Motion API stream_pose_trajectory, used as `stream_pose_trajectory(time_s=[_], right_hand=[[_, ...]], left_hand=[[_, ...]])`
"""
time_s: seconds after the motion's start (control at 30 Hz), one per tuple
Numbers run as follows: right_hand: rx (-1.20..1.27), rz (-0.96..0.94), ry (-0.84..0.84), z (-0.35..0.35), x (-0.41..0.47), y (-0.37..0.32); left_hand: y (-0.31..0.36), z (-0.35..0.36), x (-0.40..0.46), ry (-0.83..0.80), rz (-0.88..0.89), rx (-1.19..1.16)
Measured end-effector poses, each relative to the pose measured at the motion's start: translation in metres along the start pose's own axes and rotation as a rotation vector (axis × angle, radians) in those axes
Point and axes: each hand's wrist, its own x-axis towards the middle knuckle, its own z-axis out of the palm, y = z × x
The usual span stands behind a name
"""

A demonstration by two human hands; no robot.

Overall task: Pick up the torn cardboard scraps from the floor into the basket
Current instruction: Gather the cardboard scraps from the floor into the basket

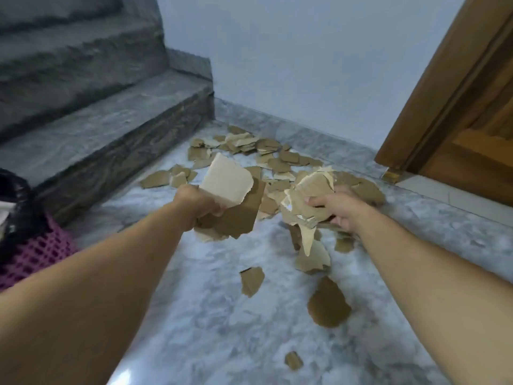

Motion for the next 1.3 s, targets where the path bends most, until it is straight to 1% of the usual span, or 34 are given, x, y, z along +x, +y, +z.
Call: stream_pose_trajectory(time_s=[0.17,0.33,0.47,0.57,0.67,0.77,0.8,0.87,0.9,0.93,0.97,1.0,1.07,1.1,1.13,1.17,1.23,1.27,1.3], right_hand=[[-0.036,-0.144,-0.127,0.089,-0.037,-0.069],[-0.117,-0.233,-0.268,0.189,-0.074,-0.117],[-0.138,-0.284,-0.362,0.269,-0.107,-0.138],[-0.151,-0.325,-0.447,0.332,-0.132,-0.146],[-0.182,-0.362,-0.479,0.384,-0.153,-0.146],[-0.23,-0.416,-0.471,0.429,-0.172,-0.138],[-0.273,-0.45,-0.466,0.44,-0.174,-0.134],[-0.4,-0.495,-0.466,0.457,-0.178,-0.125],[-0.471,-0.526,-0.44,0.463,-0.178,-0.12],[-0.537,-0.568,-0.373,0.466,-0.178,-0.117],[-0.572,-0.602,-0.278,0.466,-0.178,-0.113],[-0.597,-0.632,-0.183,0.464,-0.177,-0.11],[-0.669,-0.662,-0.085,0.457,-0.174,-0.103],[-0.703,-0.634,-0.087,0.455,-0.174,-0.098],[-0.723,-0.571,-0.124,0.453,-0.172,-0.094],[-0.684,-0.474,-0.195,0.452,-0.169,-0.089],[-0.506,-0.29,-0.352,0.451,-0.167,-0.081],[-0.426,-0.245,-0.382,0.449,-0.165,-0.078],[-0.385,-0.237,-0.367,0.448,-0.164,-0.077]], left_hand=[[0.01,-0.1,-0.032,0.213,0.025,-0.024],[0.009,-0.198,-0.073,0.37,0.018,-0.063],[-0.012,-0.266,-0.101,0.545,0.032,-0.055],[-0.04,-0.317,-0.116,0.704,-0.006,-0.017],[-0.067,-0.351,-0.126,0.753,-0.066,-0.001],[-0.097,-0.371,-0.128,0.787,-0.116,0.019],[-0.106,-0.374,-0.126,0.776,-0.123,0.029],[-0.124,-0.375,-0.122,0.689,-0.144,0.047],[-0.133,-0.375,-0.12,0.646,-0.151,0.051],[-0.141,-0.374,-0.12,0.617,-0.154,0.068],[-0.149,-0.374,-0.12,0.623,-0.159,0.112],[-0.158,-0.375,-0.121,0.659,-0.164,0.215],[-0.177,-0.379,-0.119,0.769,-0.218,0.51],[-0.186,-0.381,-0.119,0.808,-0.27,0.617],[-0.193,-0.382,-0.119,0.835,-0.33,0.635],[-0.199,-0.382,-0.119,0.844,-0.385,0.577],[-0.207,-0.382,-0.118,0.847,-0.403,0.395],[-0.209,-0.382,-0.117,0.838,-0.392,0.336],[-0.209,-0.382,-0.116,0.835,-0.365,0.291]])
